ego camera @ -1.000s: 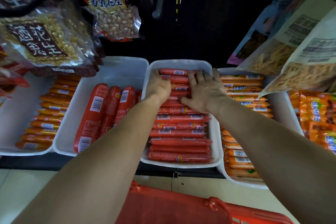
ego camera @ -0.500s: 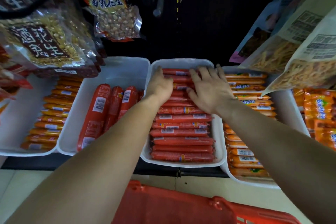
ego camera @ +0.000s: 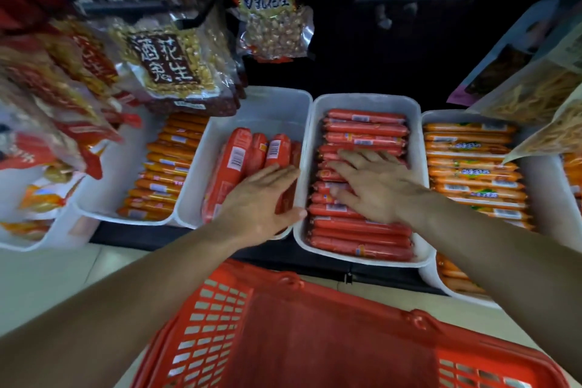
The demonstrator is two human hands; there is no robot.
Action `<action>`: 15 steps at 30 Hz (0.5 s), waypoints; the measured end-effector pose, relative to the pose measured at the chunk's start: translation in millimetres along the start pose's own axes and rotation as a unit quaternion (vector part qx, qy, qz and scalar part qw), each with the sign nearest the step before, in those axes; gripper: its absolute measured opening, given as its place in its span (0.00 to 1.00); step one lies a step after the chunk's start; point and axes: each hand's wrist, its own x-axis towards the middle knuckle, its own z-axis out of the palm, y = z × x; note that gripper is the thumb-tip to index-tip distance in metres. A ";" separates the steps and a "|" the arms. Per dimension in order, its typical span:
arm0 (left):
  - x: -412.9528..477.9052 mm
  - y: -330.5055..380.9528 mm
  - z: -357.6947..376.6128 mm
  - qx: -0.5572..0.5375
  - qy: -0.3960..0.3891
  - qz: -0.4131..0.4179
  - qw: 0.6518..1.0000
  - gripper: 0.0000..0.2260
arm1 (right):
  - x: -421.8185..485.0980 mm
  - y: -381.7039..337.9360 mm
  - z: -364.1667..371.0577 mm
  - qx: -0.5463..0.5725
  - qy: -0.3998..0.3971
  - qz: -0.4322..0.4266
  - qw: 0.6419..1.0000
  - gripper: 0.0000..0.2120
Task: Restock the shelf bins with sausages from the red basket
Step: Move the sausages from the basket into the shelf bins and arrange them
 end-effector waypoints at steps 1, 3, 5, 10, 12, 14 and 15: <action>1.1 -2.3 2.5 -0.002 -0.001 0.000 1.000 0.35 | 4.0 -5.3 -4.4 0.005 0.021 -0.009 1.000 0.33; 5.1 -4.2 5.3 -0.008 0.005 0.001 1.000 0.37 | 18.8 -15.7 -9.5 -0.004 0.022 -0.034 0.999 0.33; 6.6 -5.4 7.5 -0.013 0.000 0.004 1.000 0.38 | 37.4 -19.8 -8.9 -0.031 -0.007 -0.039 0.999 0.34; 7.9 -11.8 11.8 -0.013 -0.003 0.013 1.000 0.38 | 50.2 -9.0 -7.1 -0.113 0.011 -0.058 0.992 0.37; 8.4 -12.7 11.8 -0.008 -0.007 0.016 1.000 0.38 | 52.0 -11.2 -10.4 -0.122 -0.004 -0.047 0.991 0.37; 8.5 -12.9 11.6 -0.004 -0.011 0.018 1.000 0.38 | 56.3 -15.1 -13.1 -0.128 -0.009 -0.057 0.990 0.38; 8.6 -12.6 11.9 -0.003 -0.013 0.018 1.000 0.38 | 57.5 -15.1 -13.7 -0.130 -0.006 -0.070 0.989 0.38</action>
